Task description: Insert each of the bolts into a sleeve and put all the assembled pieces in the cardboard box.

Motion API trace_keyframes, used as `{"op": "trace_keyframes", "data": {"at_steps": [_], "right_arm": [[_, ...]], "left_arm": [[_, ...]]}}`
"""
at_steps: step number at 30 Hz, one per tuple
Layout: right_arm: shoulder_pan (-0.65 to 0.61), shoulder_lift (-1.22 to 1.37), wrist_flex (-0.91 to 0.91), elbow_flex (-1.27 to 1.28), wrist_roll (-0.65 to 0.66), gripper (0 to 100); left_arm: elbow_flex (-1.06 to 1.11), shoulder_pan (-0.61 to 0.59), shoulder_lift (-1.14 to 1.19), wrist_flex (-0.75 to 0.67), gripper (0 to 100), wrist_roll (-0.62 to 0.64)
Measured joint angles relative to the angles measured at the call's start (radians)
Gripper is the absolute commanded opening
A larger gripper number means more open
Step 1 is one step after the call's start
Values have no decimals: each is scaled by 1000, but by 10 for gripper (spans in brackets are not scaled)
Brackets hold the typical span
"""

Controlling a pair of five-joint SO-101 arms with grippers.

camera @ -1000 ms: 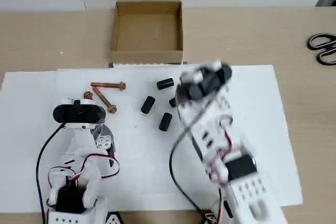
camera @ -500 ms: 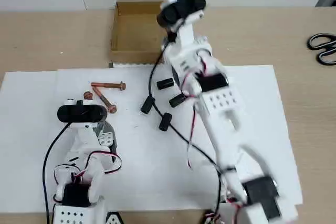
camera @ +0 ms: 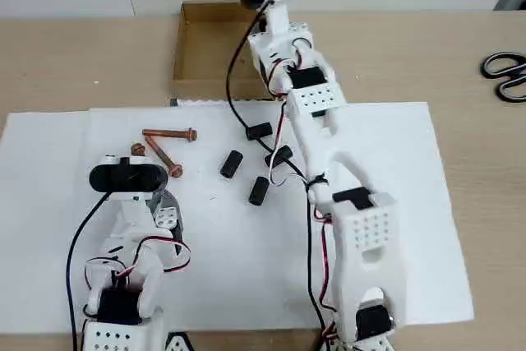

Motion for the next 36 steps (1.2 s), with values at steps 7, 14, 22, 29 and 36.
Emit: {"op": "trace_keyframes", "data": {"at_steps": [7,14,22,29,36], "right_arm": [[2,80,163,-164,8,239],[2,80,358,-305,9,230],[-38,80,876,-649,-92,230],[-98,80,1198,-798,-206,166],[-129,80,1232,-799,-262,41]], "left_arm": [[0,0,0,0,6,0],[0,0,0,0,6,0],[0,0,0,0,6,0],[0,0,0,0,6,0],[0,0,0,0,6,0]]}}
